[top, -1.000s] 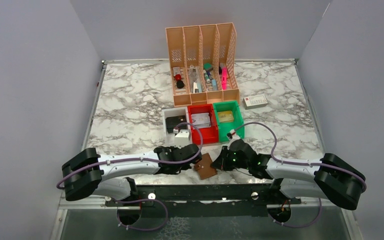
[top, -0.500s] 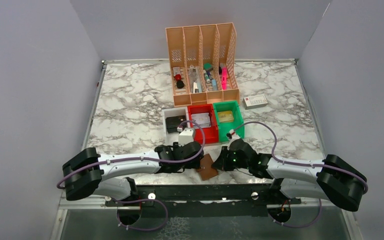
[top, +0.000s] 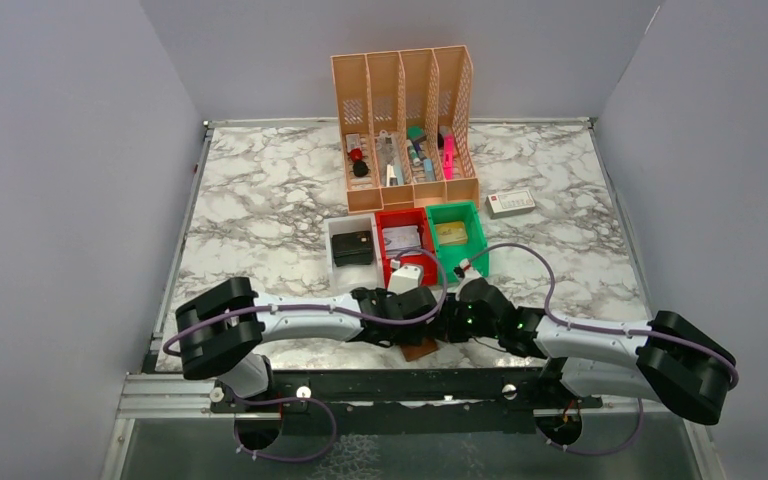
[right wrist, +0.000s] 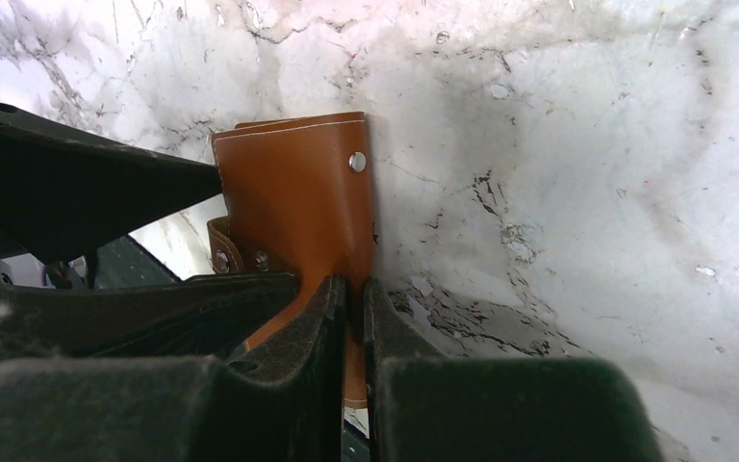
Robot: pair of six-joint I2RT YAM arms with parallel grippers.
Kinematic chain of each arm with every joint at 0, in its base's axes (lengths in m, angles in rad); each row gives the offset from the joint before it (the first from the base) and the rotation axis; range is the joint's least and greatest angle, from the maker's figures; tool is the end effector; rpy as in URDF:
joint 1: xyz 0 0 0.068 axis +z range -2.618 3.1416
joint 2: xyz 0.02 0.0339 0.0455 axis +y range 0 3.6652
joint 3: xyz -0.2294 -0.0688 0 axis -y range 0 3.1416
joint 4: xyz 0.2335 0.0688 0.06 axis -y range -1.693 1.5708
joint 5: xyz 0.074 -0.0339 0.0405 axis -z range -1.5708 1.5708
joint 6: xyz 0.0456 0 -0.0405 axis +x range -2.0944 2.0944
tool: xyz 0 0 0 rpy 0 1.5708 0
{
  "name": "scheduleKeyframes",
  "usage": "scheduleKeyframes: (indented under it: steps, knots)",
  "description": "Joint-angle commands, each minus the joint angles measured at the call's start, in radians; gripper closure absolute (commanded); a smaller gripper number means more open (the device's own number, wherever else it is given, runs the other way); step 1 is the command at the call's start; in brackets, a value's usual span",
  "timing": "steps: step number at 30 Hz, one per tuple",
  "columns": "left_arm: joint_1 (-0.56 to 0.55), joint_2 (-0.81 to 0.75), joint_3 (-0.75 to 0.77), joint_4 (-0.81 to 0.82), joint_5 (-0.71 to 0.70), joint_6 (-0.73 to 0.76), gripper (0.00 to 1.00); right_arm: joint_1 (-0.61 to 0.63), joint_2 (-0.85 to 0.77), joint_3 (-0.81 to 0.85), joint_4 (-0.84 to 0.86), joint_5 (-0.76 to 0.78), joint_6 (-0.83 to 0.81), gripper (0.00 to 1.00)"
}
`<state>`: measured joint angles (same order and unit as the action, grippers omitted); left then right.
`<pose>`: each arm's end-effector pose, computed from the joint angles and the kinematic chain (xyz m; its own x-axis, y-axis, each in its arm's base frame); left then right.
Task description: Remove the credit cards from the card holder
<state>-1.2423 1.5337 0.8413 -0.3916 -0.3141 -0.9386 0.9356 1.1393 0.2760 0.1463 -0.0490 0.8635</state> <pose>0.1051 -0.2647 0.1361 -0.8571 0.1365 -0.4967 0.2744 0.9370 -0.2160 0.1237 0.1716 0.1049 -0.8811 0.0842 -0.4653 -0.2403 0.7678 0.5939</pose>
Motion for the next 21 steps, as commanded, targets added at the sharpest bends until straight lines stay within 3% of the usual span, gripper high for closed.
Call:
scheduleKeyframes:
  steps: [1, 9, 21]
  knots:
    - [-0.014, 0.018, 0.04, -0.112, -0.012, 0.011, 0.37, 0.002, -0.007, -0.012, -0.094, 0.056, -0.014, 0.87]
    - [-0.02, -0.052, -0.007, -0.166, -0.051, -0.021, 0.52, 0.002, 0.003, -0.009, -0.098, 0.066, -0.008, 0.87]
    - [-0.019, -0.097, -0.065, -0.149, -0.057, -0.042, 0.61, 0.002, -0.006, -0.012, -0.096, 0.062, 0.003, 0.87]
